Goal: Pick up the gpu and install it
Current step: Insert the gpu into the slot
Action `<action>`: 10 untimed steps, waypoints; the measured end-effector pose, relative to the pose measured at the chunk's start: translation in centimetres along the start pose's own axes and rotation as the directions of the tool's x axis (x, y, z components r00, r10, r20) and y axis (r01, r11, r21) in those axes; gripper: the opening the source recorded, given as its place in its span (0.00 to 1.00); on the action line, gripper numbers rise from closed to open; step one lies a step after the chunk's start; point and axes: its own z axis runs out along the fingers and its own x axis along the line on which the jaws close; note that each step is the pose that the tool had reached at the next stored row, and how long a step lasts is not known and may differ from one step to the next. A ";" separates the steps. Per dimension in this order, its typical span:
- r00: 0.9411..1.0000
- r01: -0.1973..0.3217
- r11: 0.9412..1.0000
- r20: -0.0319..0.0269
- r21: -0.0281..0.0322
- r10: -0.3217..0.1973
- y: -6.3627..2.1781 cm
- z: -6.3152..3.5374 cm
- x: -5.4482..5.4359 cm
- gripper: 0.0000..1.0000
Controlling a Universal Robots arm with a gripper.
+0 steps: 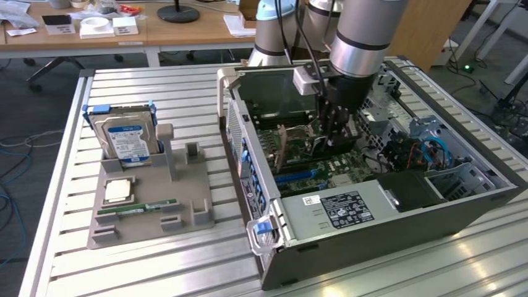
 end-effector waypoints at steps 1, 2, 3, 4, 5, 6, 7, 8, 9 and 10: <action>1.000 0.000 1.000 0.000 0.000 0.000 0.07 0.00 0.0 0.26; 1.000 0.000 1.000 0.000 0.000 0.000 0.11 0.00 0.1 0.26; 1.000 0.000 1.000 0.000 0.000 0.000 0.14 -0.01 0.2 0.26; 1.000 0.000 1.000 0.000 0.000 0.000 0.17 0.00 0.2 0.26; 1.000 0.000 1.000 0.000 0.000 0.000 0.19 0.00 0.3 0.26; 1.000 0.000 1.000 0.000 0.000 0.000 0.20 0.00 0.3 0.26; 1.000 0.000 1.000 0.000 0.000 0.000 0.20 0.00 0.3 0.26; 1.000 0.000 1.000 0.000 0.000 0.000 0.20 0.00 0.3 0.26; 1.000 0.000 1.000 0.000 0.000 0.000 0.20 0.00 0.3 0.26; 1.000 0.000 1.000 0.000 0.000 0.000 0.20 0.00 0.3 0.26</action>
